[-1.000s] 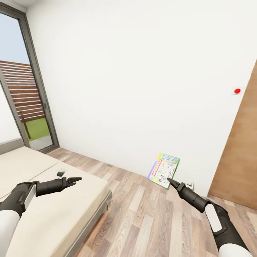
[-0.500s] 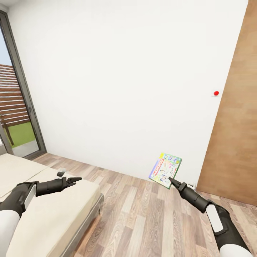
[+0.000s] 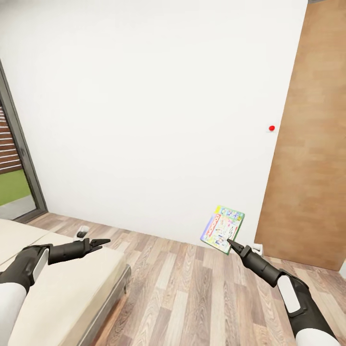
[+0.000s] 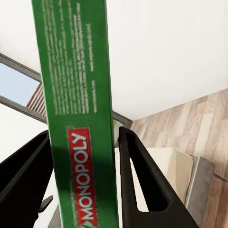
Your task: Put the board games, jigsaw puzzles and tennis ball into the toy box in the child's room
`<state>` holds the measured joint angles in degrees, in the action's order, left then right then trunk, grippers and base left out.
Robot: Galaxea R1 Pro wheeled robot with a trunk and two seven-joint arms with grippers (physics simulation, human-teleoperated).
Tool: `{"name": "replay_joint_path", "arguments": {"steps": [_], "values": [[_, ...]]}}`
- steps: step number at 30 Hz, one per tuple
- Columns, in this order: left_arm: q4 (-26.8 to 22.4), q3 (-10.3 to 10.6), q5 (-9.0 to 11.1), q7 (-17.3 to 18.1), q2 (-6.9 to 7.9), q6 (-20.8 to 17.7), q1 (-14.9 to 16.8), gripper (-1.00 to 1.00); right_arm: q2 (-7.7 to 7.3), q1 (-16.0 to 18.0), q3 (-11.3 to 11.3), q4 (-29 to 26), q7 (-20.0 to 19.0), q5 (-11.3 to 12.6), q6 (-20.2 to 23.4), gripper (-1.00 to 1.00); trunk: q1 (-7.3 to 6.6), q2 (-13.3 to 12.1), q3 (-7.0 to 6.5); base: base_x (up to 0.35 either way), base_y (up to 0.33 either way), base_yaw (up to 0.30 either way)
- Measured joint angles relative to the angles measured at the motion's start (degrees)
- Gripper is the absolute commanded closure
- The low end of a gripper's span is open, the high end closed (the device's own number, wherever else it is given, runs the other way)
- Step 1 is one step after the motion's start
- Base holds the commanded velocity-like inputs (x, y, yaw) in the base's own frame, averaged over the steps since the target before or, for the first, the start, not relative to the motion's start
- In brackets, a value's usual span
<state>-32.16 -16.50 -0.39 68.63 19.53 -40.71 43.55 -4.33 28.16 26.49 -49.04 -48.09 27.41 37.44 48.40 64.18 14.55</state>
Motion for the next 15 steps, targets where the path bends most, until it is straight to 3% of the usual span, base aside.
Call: {"name": "replay_joint_path", "arguments": {"steps": [4, 15], "values": [[0.0, 0.0, 0.0, 0.0, 0.00, 0.0, 0.0, -1.00, 0.03, 0.0, -0.2, 0.0, 0.1, -0.2, 0.0, 1.00, 0.00, 0.0, -0.03, -0.003, 0.002, -0.079], [0.0, 0.1, 0.0, 0.0, -0.01, 0.0, 0.0, -1.00, 0.01, 0.0, -0.1, 0.0, -0.2, 0.0, 0.2, 1.00, 0.00, 0.0, -0.04, 0.000, 0.000, -0.254]]}}
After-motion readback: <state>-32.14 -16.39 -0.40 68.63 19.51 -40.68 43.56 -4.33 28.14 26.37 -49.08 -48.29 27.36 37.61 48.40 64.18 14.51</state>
